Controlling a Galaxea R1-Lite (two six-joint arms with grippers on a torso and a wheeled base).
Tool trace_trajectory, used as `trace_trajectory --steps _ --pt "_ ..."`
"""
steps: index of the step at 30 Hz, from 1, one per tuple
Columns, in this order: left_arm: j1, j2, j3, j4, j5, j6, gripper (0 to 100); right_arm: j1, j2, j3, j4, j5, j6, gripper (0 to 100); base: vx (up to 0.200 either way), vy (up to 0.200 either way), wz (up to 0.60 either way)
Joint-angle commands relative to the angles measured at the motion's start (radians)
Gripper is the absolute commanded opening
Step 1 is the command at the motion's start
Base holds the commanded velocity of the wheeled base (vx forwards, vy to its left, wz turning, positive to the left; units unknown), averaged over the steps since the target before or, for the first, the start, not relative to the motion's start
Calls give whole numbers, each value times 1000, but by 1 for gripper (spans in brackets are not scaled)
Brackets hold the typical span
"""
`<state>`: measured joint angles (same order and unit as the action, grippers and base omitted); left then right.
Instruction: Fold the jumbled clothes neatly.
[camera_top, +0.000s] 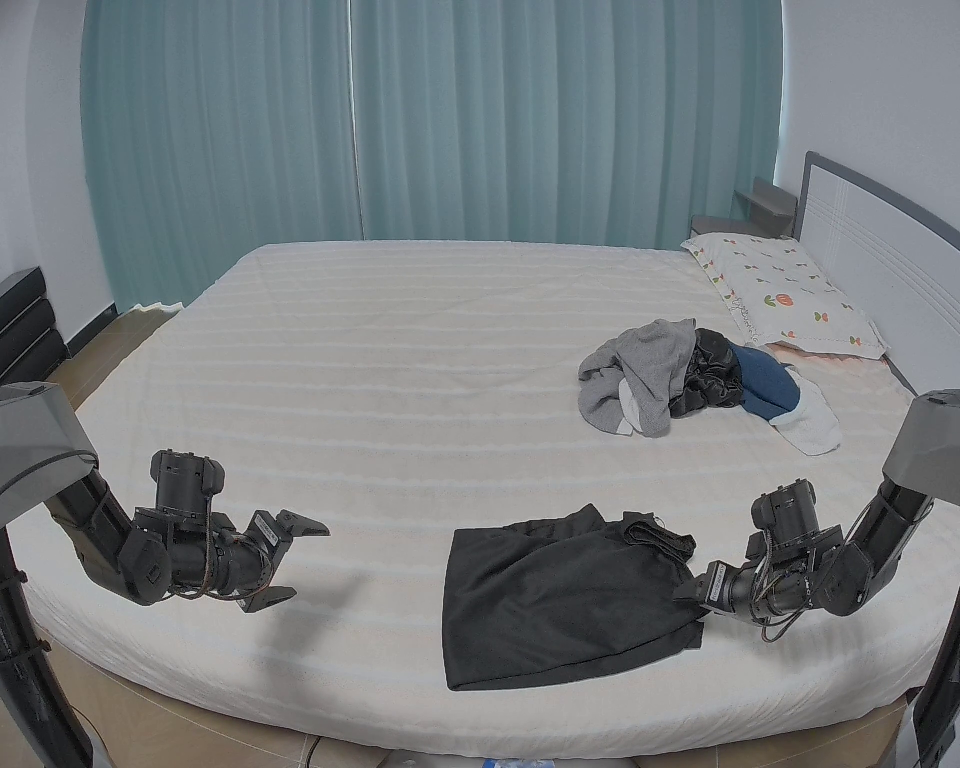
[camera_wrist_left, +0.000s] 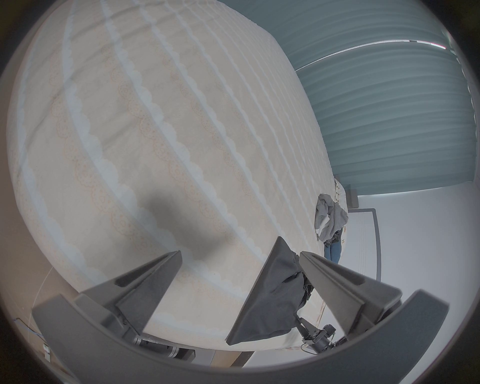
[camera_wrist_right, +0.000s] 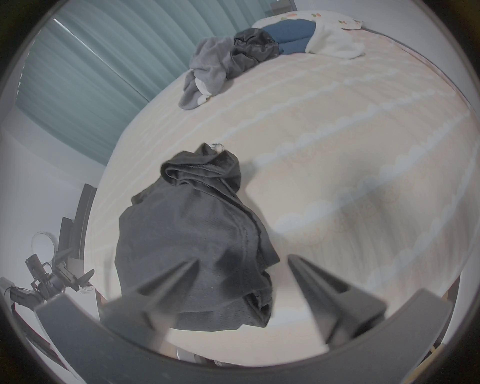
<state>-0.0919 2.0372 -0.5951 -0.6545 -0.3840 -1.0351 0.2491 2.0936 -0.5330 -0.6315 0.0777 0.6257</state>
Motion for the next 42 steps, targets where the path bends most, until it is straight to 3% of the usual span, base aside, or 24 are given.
trace_trajectory --steps 1,15,16,28,42 --pt "0 1 0 -1 1 0 100 -18 3 18 1 -2 -6 0 0 0 0" --pt "0 1 0 -1 1 -2 100 -44 -18 74 -4 5 -18 0 0 0 0" --pt "0 1 0 -1 1 0 100 -42 -21 71 -5 5 -21 100 0 0 0" --pt "0 1 0 -1 1 0 100 -31 -176 -18 7 10 -1 100 0 0 0" --pt "0 1 0 -1 1 0 100 173 55 -277 12 10 163 100 0 0 0"
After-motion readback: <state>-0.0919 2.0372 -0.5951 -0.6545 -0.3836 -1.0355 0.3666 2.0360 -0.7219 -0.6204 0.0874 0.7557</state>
